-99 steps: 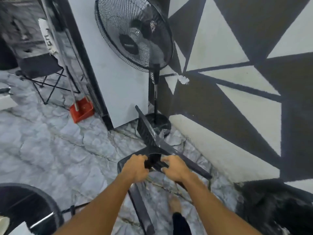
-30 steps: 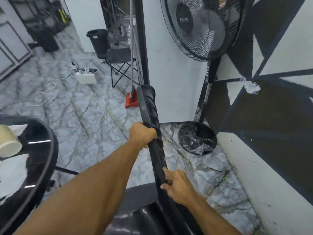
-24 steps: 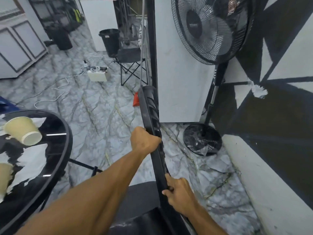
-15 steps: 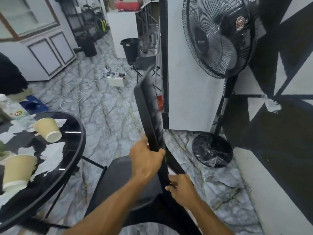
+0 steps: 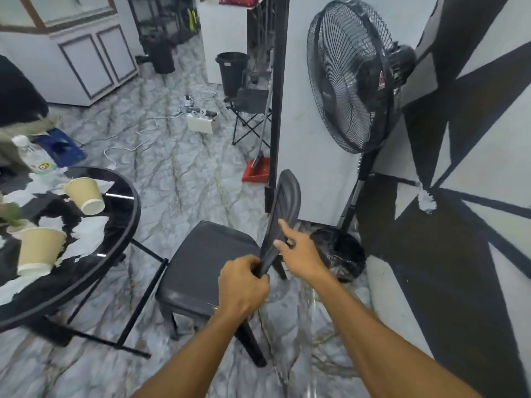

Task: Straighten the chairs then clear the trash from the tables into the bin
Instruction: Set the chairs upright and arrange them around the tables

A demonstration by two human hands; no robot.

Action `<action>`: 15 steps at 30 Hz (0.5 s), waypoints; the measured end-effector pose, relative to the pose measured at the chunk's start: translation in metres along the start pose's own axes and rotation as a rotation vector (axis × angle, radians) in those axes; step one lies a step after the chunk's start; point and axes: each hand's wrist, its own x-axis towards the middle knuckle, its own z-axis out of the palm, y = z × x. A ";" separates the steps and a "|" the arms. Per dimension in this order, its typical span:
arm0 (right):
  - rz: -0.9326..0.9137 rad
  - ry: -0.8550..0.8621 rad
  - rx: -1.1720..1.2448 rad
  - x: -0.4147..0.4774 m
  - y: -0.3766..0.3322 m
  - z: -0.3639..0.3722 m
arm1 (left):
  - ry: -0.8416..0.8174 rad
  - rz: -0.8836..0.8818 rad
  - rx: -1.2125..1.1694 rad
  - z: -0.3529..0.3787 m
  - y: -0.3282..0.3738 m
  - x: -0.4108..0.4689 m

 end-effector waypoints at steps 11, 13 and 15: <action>-0.112 -0.120 -0.816 0.025 0.000 -0.029 | -0.248 -0.062 0.096 -0.017 0.031 0.026; -0.225 -0.195 -0.876 0.024 0.002 -0.044 | -0.264 -0.087 0.104 -0.014 0.042 0.032; -0.312 -0.313 -0.910 0.029 0.003 -0.058 | -0.255 -0.110 0.090 -0.009 0.051 0.035</action>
